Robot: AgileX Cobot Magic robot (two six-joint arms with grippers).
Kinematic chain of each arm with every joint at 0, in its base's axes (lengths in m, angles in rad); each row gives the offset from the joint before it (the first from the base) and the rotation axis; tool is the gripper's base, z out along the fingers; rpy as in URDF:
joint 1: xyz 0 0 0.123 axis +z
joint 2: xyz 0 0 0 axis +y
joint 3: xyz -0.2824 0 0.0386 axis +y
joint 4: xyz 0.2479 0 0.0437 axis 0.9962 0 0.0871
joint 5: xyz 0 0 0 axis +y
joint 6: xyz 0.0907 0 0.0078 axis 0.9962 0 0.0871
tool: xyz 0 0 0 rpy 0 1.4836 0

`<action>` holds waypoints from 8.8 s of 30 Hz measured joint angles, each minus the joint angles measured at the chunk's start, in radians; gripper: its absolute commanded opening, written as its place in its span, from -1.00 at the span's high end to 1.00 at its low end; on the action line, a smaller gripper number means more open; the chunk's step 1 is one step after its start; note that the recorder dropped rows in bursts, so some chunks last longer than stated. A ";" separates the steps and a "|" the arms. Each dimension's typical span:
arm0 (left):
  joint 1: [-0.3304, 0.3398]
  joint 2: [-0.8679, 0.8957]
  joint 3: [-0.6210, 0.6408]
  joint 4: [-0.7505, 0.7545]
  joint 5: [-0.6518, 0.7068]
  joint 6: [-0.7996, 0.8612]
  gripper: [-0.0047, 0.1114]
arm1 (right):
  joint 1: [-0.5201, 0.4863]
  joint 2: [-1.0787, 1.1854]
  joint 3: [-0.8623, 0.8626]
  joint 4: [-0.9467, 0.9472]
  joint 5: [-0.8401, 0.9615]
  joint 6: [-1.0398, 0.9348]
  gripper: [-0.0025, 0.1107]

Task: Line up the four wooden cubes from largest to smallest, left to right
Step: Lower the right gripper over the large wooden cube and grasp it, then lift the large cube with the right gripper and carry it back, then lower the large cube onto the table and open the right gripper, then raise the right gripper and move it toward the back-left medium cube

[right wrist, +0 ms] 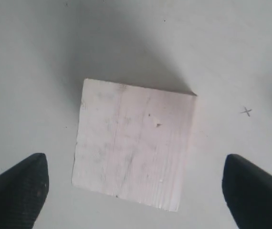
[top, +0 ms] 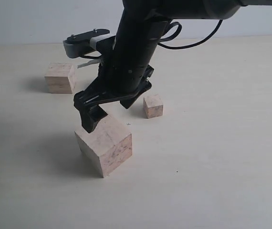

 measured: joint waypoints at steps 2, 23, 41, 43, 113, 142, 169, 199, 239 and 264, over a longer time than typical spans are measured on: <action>0.000 0.000 0.000 0.000 0.000 0.000 0.92 | 0.000 0.012 0.000 -0.005 -0.007 0.004 -0.68; 0.000 0.000 0.000 0.000 0.000 0.000 0.92 | 0.100 0.051 0.000 -0.192 -0.143 0.210 -0.68; 0.000 0.000 0.000 0.000 0.000 0.000 0.92 | 0.108 0.129 0.000 -0.198 -0.065 0.266 -0.68; 0.000 0.000 0.000 0.000 0.000 0.000 0.92 | 0.108 0.139 0.000 -0.196 -0.055 0.270 -0.64; 0.000 0.000 0.000 0.000 0.000 0.000 0.92 | -0.004 0.294 -0.255 -0.108 -0.044 -0.728 0.96; 0.000 0.000 0.000 0.000 0.000 0.000 0.92 | -0.008 0.300 -0.259 -0.089 -0.090 -0.718 -0.46; 0.000 0.000 0.000 0.000 0.000 0.000 0.92 | -0.010 0.196 -0.259 -0.021 -0.092 -0.718 -0.74; 0.000 0.000 0.000 0.000 0.000 0.000 0.92 | -0.048 0.093 -0.259 0.172 -0.488 -0.529 -0.63; 0.000 0.000 0.000 0.000 0.000 0.000 0.92 | 0.057 0.233 -0.539 0.241 -0.473 0.029 -0.50; 0.000 0.000 0.000 0.000 0.000 0.000 0.92 | 0.120 0.569 -0.851 -0.620 -0.312 0.921 -0.47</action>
